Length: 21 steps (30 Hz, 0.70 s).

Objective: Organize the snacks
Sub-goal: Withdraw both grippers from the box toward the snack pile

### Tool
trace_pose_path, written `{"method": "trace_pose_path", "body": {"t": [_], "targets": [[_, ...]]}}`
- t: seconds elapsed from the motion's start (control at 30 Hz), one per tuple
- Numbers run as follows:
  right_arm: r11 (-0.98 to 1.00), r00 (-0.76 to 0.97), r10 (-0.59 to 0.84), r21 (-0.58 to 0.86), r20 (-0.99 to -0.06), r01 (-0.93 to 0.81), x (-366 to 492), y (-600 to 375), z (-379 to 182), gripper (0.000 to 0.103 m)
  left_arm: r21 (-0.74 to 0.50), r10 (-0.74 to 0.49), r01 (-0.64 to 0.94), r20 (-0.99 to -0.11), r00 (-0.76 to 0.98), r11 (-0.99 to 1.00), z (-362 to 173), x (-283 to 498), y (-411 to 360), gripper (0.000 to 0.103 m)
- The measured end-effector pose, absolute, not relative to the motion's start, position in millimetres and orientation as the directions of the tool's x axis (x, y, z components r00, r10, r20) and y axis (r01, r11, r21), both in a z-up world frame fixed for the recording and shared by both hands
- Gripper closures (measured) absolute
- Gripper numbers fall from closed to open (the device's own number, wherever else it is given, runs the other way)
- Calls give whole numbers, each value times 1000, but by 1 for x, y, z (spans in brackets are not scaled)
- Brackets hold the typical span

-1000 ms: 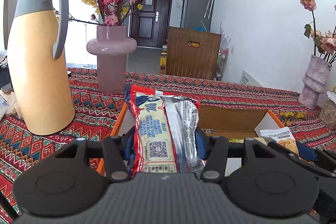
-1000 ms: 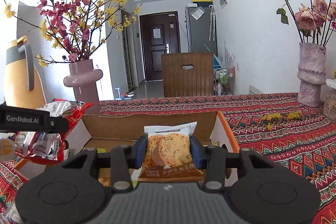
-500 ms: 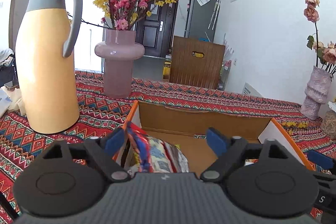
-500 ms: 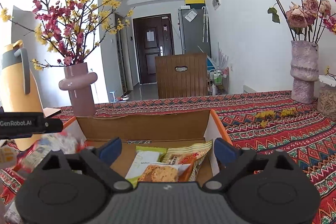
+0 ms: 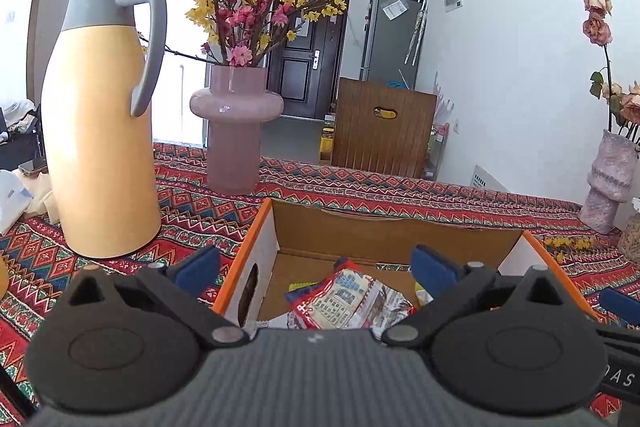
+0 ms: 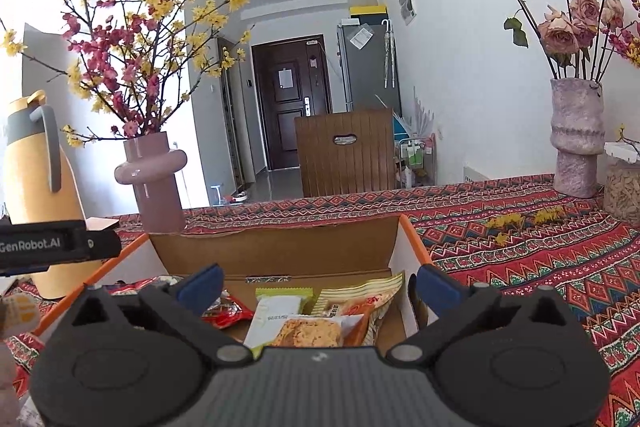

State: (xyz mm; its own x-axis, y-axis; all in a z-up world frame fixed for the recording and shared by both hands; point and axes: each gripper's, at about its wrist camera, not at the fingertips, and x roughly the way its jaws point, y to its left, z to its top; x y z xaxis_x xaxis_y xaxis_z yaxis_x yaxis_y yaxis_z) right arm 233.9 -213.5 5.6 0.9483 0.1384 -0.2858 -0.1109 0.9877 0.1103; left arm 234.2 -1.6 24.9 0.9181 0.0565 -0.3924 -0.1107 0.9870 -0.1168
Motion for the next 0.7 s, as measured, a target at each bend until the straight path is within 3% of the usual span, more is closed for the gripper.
{"method": "trace_pose_path", "body": {"t": [0.43, 0.7], "targets": [[984, 965, 158, 113, -208, -136, 211, -220, 33, 0, -107, 67, -107, -319, 945, 988, 61, 203, -9, 0], [985, 966, 156, 102, -206, -138, 185, -232, 36, 0, -74, 59, -85, -307, 950, 994, 65, 176, -9, 0]]}}
